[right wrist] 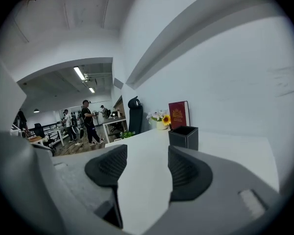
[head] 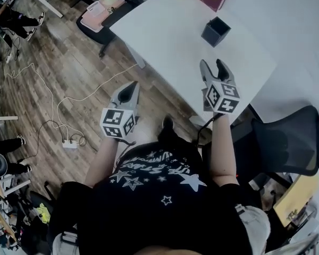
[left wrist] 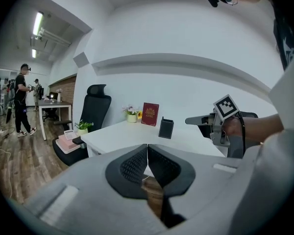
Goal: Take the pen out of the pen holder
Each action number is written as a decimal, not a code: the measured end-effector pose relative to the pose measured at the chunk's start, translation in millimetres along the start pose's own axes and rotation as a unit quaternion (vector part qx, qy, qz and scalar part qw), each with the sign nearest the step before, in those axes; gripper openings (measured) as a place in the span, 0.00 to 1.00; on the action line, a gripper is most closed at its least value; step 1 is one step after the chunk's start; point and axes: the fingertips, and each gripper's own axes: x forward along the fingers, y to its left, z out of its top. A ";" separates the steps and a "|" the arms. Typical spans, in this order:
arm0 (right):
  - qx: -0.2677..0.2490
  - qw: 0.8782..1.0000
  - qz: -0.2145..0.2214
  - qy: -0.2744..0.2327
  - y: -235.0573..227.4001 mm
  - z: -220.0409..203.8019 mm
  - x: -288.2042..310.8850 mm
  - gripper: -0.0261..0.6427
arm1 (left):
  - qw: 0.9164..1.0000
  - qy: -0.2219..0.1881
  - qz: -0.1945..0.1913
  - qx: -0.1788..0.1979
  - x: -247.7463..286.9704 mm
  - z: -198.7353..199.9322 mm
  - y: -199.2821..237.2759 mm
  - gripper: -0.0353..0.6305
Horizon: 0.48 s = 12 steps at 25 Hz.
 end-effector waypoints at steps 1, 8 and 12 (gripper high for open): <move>0.001 1.000 0.002 -0.001 -6.4 4.5 9.8 0.44 | 1.000 -0.001 0.001 0.001 9.7 4.4 0.7 0.07; -0.010 1.000 0.003 -0.012 -38.5 36.6 70.0 0.44 | 1.000 -0.007 0.008 0.014 59.5 31.1 9.0 0.07; -0.007 1.000 -0.006 -0.019 -51.1 51.0 99.2 0.43 | 1.000 -0.008 0.014 0.013 79.1 43.0 13.0 0.07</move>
